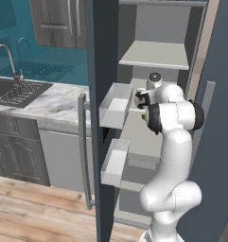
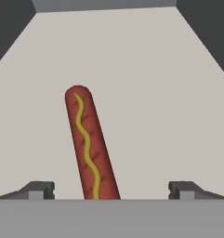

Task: Store the hot dog in the freezer for long-term storage. Close the freezer door after placing the cooked food.

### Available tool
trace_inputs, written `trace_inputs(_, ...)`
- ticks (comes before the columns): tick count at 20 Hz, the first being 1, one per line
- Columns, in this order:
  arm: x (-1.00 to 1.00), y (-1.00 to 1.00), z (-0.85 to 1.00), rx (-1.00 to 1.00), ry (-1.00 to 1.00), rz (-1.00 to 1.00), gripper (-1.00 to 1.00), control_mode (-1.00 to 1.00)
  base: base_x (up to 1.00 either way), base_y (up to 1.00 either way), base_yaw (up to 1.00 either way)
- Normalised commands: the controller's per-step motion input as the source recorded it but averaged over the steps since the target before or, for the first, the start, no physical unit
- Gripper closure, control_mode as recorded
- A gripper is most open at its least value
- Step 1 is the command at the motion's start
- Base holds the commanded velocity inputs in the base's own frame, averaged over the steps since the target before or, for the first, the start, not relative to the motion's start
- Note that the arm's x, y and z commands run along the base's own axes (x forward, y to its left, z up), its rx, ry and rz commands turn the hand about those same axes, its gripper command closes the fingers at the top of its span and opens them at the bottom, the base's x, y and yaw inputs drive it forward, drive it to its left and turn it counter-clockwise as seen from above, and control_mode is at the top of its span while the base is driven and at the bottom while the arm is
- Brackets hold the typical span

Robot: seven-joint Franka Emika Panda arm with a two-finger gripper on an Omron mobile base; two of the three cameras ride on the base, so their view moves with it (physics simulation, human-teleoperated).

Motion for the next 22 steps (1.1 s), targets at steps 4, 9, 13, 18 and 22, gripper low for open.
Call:
trace_inputs(4, -0.14, 0.12, 0.0, 0.0, 0.0, 0.0, -1.0, -1.0, 0.0, 0.0, 0.0)
trace_inputs(9, -0.5, 0.2, 0.0, 0.0, 0.0, 0.0, -1.0, -1.0, 0.0, 0.0, 0.0)
trace_inputs(13, -0.62, 0.16, 0.01, 0.0, 0.0, 0.0, -1.0, -1.0, 0.0, 0.0, 0.0)
trace_inputs(18, -0.71, 0.09, 0.13, 0.0, 0.0, 0.0, -1.0, -1.0, 0.0, 0.0, 0.0)
trace_inputs(22, -0.73, 0.1, 0.27, 0.0, 0.0, 0.0, -1.0, -1.0, 0.0, 0.0, 0.0)
